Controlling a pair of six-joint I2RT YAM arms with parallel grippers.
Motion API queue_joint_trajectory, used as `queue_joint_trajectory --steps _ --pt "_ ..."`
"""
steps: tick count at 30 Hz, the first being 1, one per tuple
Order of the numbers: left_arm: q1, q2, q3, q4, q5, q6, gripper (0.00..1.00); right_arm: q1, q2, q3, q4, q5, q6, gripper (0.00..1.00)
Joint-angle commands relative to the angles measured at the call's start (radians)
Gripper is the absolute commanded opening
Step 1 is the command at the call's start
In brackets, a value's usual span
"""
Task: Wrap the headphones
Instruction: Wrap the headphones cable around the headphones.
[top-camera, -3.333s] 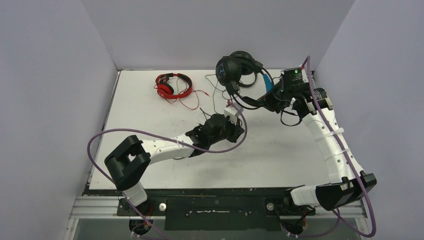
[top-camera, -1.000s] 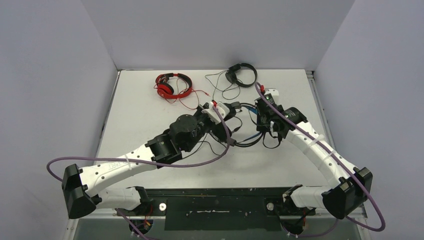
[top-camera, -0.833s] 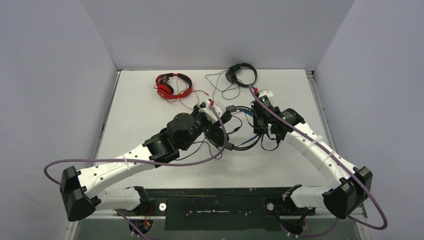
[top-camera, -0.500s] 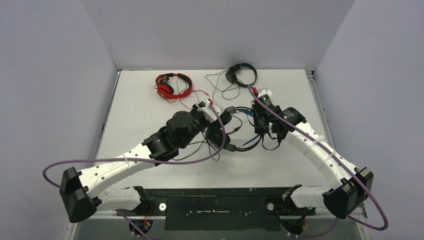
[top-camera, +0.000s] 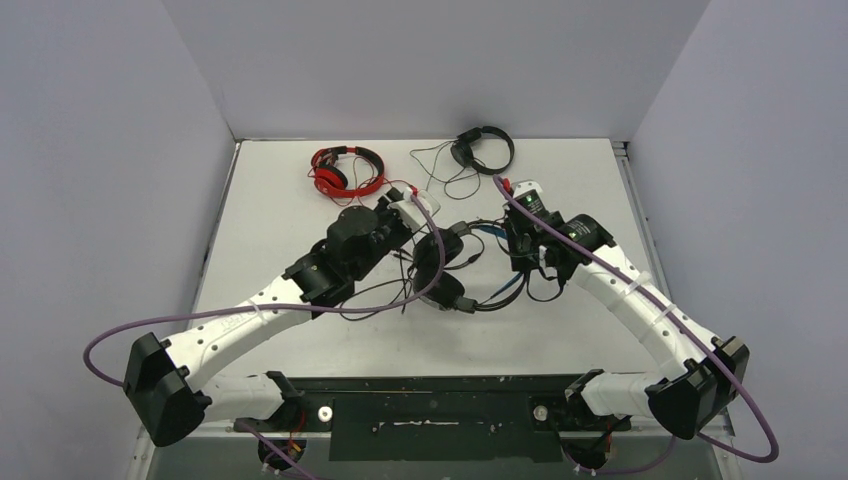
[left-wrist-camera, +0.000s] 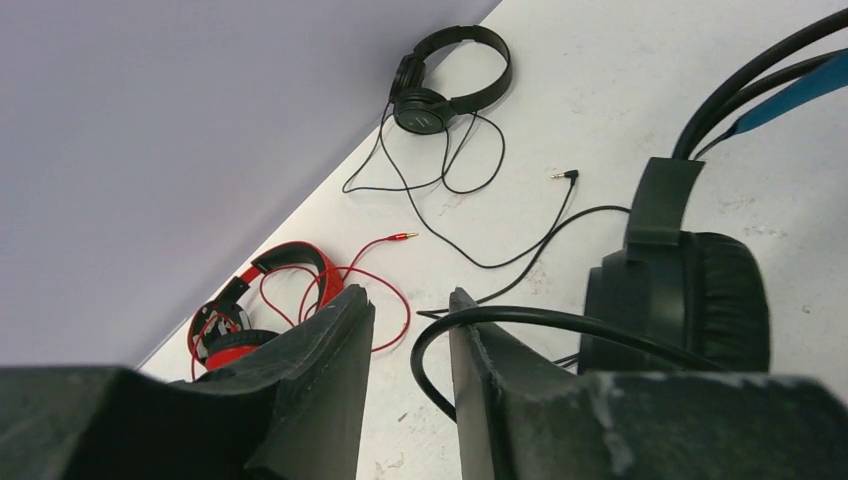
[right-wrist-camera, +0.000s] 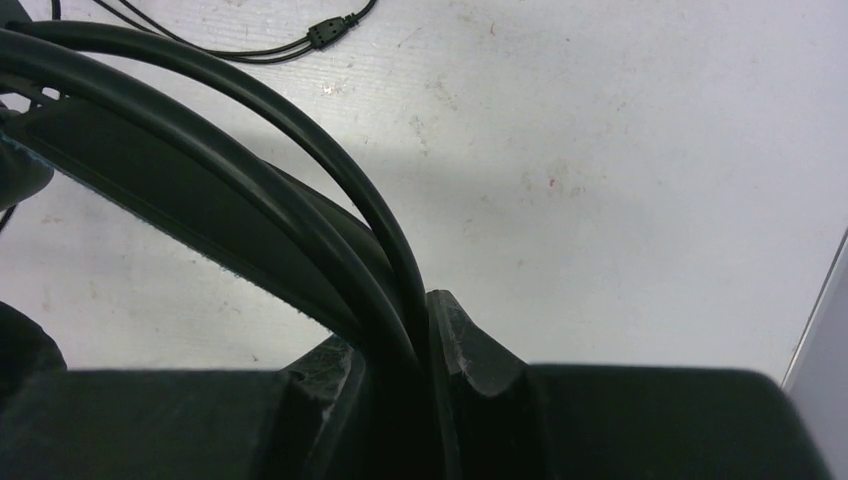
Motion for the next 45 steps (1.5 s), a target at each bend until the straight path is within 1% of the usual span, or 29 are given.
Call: queue_joint_trajectory --steps 1,3,4,7,9,14,17,22,26,28,30,32,37,40,42,45 --pt "0.04 0.004 0.042 0.041 0.081 0.01 0.33 0.01 -0.053 0.074 -0.001 -0.005 -0.009 0.0" --pt "0.052 0.014 0.043 0.042 0.103 -0.002 0.32 0.01 -0.056 0.077 -0.003 -0.02 -0.021 0.0" --pt "0.058 0.018 0.041 0.05 0.123 -0.009 0.29 0.01 -0.056 0.077 -0.001 -0.039 -0.027 0.0" --pt "0.085 0.038 0.041 0.087 0.191 -0.041 0.12 0.011 -0.059 0.08 0.007 -0.105 -0.034 0.0" --pt "0.102 0.059 0.053 0.097 0.238 -0.063 0.09 0.011 -0.062 0.086 0.012 -0.144 -0.04 0.0" --pt "0.152 0.115 0.088 0.135 0.354 -0.122 0.09 0.014 -0.071 0.093 0.019 -0.236 -0.054 0.0" --pt "0.219 0.148 0.09 0.189 0.471 -0.2 0.1 0.016 -0.079 0.095 0.024 -0.275 -0.058 0.0" --pt "0.304 0.203 0.099 0.28 0.684 -0.366 0.14 0.016 -0.081 0.12 0.019 -0.316 -0.059 0.0" --pt "0.36 0.228 0.085 0.39 0.858 -0.536 0.21 0.016 -0.084 0.144 0.031 -0.336 -0.057 0.0" --pt "0.384 0.249 0.077 0.442 0.927 -0.607 0.24 0.014 -0.079 0.162 0.032 -0.353 -0.055 0.0" --pt "0.4 0.263 0.069 0.488 0.975 -0.674 0.25 0.014 -0.074 0.18 0.031 -0.368 -0.051 0.0" --pt "0.407 0.272 0.043 0.548 0.987 -0.725 0.25 0.014 -0.07 0.2 0.034 -0.379 -0.045 0.0" --pt "0.413 0.266 -0.068 0.714 0.951 -0.827 0.25 0.01 -0.04 0.287 0.011 -0.368 -0.028 0.0" --pt "0.413 0.275 -0.105 0.751 0.928 -0.852 0.26 0.004 -0.017 0.346 -0.009 -0.357 -0.023 0.0" --pt "0.413 0.278 -0.139 0.804 0.919 -0.88 0.26 -0.001 -0.001 0.386 -0.021 -0.358 -0.019 0.0" --pt "0.413 0.28 -0.186 0.898 0.891 -0.93 0.29 -0.009 0.032 0.45 -0.054 -0.333 -0.01 0.0"
